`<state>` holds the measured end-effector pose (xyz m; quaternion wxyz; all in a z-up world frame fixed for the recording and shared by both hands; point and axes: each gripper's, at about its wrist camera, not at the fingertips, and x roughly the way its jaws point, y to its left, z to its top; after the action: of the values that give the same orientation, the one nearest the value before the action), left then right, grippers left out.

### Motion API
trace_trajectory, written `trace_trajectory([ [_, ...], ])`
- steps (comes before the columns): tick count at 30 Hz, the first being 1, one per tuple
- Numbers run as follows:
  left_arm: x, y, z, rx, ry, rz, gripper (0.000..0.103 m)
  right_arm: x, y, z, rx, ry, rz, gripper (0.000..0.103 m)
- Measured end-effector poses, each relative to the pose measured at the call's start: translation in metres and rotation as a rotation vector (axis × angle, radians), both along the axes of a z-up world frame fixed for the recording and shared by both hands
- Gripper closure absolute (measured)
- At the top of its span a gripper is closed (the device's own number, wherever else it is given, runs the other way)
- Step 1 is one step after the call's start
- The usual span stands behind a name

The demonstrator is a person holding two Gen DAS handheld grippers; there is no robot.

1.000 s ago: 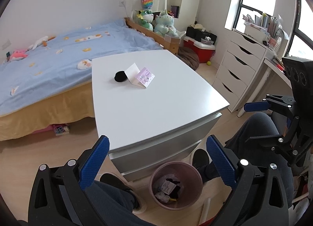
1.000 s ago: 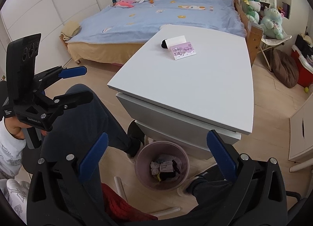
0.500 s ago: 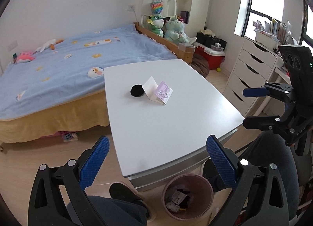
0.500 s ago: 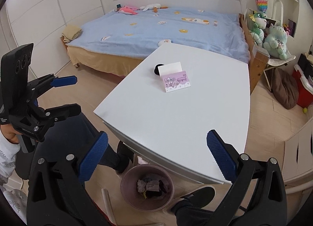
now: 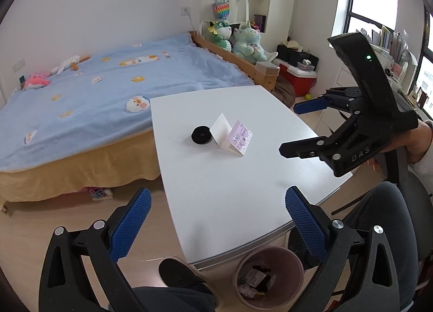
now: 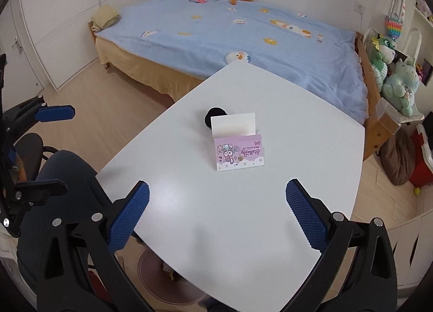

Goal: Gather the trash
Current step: 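Move both grippers back over the table toward the black ring and pink card, then grasp the pink card with the right gripper and lift it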

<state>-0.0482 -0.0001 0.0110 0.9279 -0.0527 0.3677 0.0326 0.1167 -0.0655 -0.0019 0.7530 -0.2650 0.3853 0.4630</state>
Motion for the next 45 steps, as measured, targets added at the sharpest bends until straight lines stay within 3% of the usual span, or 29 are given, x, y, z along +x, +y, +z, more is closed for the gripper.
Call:
trace_trajectory([
  [12, 0.002, 0.012, -0.008, -0.014, 0.016, 0.009, 0.008, 0.042, 0.055, -0.044, -0.169, 0.072, 0.054, 0.004],
  [19, 0.002, 0.017, -0.012, -0.017, 0.025, 0.007, 0.008, 0.061, 0.066, -0.061, -0.199, 0.097, 0.040, 0.004],
  [27, 0.002, 0.021, -0.019, -0.029, 0.038, 0.009, 0.008, 0.066, 0.072, -0.069, -0.196, 0.104, 0.052, 0.017],
  [30, 0.003, 0.021, -0.020, -0.029, 0.041, 0.006, 0.008, 0.067, 0.073, -0.071, -0.197, 0.101, 0.050, 0.027],
  [32, 0.003, 0.021, -0.021, -0.027, 0.042, 0.004, 0.008, 0.067, 0.074, -0.071, -0.199, 0.092, 0.052, 0.039],
  [45, 0.016, 0.018, -0.019, -0.002, 0.054, -0.013, 0.008, 0.056, 0.057, -0.042, -0.145, 0.052, -0.011, 0.040],
])
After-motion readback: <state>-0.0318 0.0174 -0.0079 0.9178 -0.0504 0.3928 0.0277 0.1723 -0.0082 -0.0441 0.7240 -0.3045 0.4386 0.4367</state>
